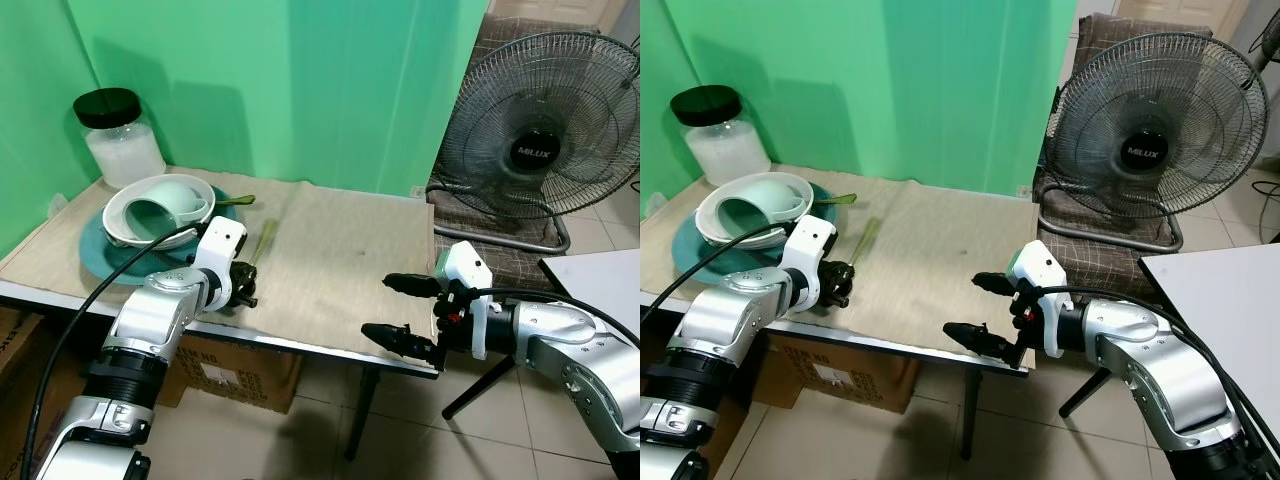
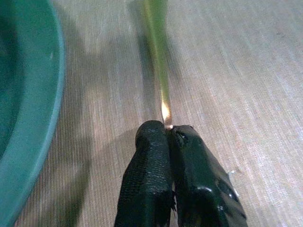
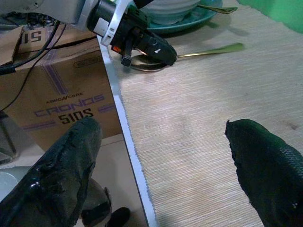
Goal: Setting the table
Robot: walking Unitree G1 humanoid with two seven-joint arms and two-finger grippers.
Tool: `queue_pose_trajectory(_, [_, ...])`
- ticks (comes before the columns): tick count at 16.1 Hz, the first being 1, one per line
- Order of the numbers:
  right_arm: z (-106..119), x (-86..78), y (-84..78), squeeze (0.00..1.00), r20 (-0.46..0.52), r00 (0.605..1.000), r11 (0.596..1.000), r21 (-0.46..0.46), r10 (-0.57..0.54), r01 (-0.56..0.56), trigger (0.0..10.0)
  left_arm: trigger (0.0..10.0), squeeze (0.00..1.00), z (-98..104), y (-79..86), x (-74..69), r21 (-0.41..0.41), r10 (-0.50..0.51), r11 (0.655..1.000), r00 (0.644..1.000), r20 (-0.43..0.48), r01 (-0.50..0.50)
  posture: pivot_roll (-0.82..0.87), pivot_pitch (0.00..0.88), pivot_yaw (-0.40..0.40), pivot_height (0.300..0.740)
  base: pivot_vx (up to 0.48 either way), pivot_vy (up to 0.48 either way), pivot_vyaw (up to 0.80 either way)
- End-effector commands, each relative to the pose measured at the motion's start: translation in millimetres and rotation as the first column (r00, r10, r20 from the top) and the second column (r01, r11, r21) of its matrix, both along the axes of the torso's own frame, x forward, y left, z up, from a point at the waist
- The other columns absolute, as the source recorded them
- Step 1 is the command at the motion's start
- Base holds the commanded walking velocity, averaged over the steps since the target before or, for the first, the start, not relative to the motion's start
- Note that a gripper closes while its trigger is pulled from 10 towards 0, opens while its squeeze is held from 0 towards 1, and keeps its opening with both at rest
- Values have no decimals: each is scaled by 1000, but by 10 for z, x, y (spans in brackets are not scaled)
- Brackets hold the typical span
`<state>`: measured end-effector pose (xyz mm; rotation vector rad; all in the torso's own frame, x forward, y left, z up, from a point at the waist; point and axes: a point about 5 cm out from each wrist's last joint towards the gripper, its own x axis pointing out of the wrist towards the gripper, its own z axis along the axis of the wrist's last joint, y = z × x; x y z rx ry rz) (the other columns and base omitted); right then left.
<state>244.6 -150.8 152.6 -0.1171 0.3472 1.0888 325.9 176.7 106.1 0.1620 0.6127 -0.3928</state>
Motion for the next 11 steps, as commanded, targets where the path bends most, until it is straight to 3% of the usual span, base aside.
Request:
queue_pose_trajectory(1, [87,36,-28,0,35,999,1000,-6,2,-2,10000,0,0,10,20,-18,19,-7,1000,1000,1,7,-64,0,-12,740,0,0,0])
queue_pose_trajectory(7, [98,42,-33,0,48,999,1000,4,-13,13,10000,0,0,122,41,-5,63,-107,993,991,85,102,-62,0,-9,740,0,0,0])
queue_pose_trajectory(11, [146,141,-77,0,98,990,995,21,-103,101,10000,0,0,328,-43,133,84,-325,946,925,197,314,-72,0,1,740,0,0,0])
